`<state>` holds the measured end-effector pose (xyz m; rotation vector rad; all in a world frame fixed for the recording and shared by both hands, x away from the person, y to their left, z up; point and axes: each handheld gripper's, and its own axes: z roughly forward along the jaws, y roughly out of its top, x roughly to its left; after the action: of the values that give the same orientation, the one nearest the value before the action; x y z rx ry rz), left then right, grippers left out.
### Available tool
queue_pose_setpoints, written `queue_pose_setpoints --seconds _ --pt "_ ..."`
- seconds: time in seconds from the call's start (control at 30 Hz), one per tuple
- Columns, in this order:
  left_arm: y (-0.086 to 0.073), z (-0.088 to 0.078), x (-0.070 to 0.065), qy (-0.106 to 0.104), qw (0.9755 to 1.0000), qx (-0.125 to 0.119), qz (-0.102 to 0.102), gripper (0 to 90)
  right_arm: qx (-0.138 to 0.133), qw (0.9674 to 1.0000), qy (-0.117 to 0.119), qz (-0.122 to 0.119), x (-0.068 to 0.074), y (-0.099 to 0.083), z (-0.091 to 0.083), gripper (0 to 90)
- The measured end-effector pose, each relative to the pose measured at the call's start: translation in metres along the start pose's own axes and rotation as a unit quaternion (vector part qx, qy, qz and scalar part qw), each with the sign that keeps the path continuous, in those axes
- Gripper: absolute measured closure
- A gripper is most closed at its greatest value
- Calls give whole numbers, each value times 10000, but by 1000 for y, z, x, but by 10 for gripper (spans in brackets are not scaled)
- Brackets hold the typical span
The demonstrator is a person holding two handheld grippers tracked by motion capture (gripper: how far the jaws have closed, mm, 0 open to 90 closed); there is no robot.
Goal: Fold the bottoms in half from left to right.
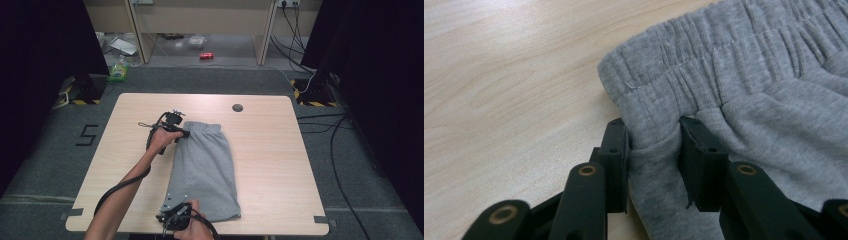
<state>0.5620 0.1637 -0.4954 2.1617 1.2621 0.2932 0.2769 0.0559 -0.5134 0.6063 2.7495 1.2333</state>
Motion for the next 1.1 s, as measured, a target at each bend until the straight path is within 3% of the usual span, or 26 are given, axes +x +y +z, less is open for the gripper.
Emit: queue_pose_setpoints --seconds 0.17,0.3,0.5,0.73,0.93,1.1 --pt "-1 0 1 -31 10000 -9 -56 645 -107 9999 99 76 2 3 -5 683" --pt "-2 0 2 -35 9999 -72 -98 636 -310 9995 -39 89 -9 11 -16 653" --pt "-4 0 0 15 9999 -145 -79 635 -427 9977 -418 313 -40 12 -32 626" --pt "-7 0 0 11 9997 -217 -65 634 -457 9922 -973 624 -81 6 -49 618" --pt "-8 0 0 27 9997 -231 -47 634 -509 9875 -1275 780 -106 4 -60 605" --pt "-7 0 0 33 9997 -227 -50 634 -533 9846 -1393 915 -125 6 -68 589"
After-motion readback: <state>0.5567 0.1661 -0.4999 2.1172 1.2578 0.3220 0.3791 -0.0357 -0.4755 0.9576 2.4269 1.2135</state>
